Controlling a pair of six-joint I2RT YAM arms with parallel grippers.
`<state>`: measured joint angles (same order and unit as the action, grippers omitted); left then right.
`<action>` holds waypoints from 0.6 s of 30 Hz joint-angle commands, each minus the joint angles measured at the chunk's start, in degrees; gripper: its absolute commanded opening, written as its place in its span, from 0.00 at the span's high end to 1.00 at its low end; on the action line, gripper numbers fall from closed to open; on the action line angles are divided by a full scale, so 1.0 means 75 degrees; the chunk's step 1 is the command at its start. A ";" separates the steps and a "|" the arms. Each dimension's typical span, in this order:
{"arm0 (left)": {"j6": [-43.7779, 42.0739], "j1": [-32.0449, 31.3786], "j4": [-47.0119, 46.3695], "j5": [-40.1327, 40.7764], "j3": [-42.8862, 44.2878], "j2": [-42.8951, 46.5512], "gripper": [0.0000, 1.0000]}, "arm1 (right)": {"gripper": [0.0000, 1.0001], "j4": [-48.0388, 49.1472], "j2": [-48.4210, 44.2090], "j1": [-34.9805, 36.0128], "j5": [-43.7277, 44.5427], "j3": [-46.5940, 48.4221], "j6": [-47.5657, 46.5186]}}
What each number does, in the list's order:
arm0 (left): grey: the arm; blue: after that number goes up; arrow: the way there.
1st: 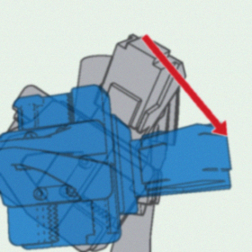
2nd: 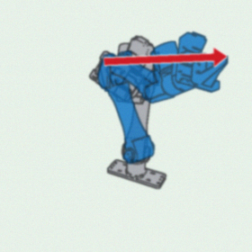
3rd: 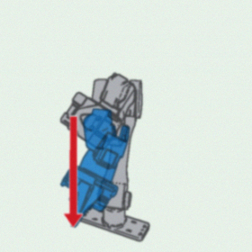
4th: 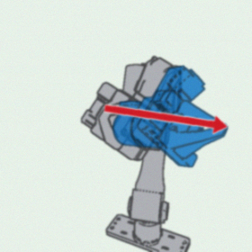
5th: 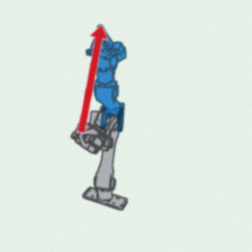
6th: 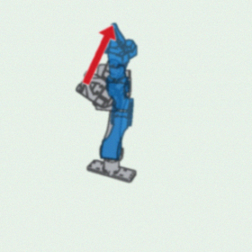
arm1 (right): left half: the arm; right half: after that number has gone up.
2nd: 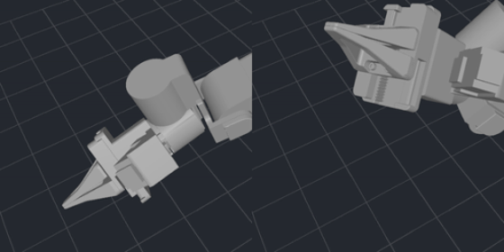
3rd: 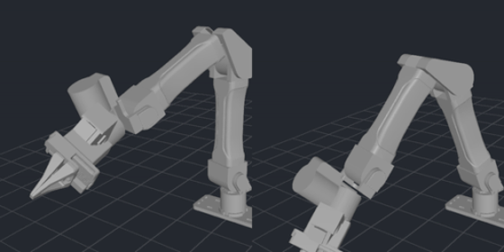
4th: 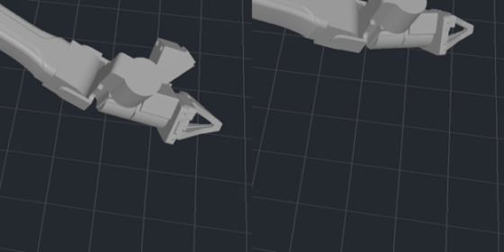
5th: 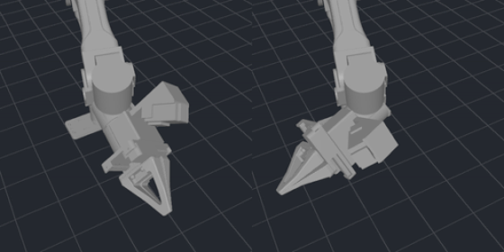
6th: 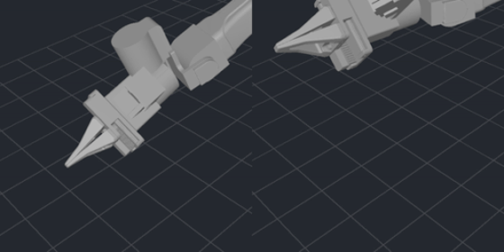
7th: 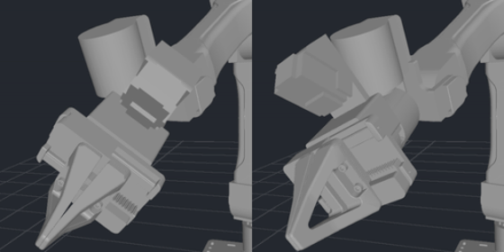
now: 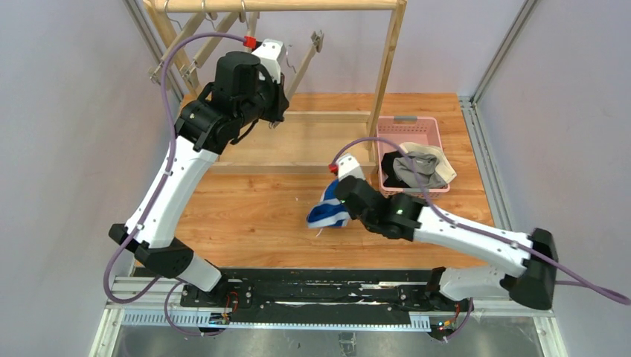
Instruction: Remove the underwear clipped to the hanger
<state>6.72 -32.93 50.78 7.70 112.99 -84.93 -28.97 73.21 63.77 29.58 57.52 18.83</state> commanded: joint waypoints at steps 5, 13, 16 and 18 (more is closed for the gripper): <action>-0.0181 -0.0004 0.0064 0.0551 0.1144 -0.0385 1.00 | 1.00 -0.0464 -0.2138 -0.0868 0.2716 0.1576 -0.1581; -0.0032 0.0314 -0.0065 0.0457 0.1806 -0.0690 1.00 | 1.00 0.1312 -0.3175 -0.3295 0.2773 0.1345 -0.2871; 0.0088 0.0468 -0.0280 0.0385 0.1881 -0.0764 1.00 | 1.00 0.1783 -0.3131 -0.3906 0.2673 0.1100 -0.2973; 0.0150 0.0557 -0.0354 0.0329 0.2031 -0.0842 1.00 | 1.00 0.1871 -0.2960 -0.4245 0.2492 0.1010 -0.2970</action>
<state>6.63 -30.11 51.83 10.79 125.54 -89.78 -20.64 49.04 36.32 48.64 67.09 -0.08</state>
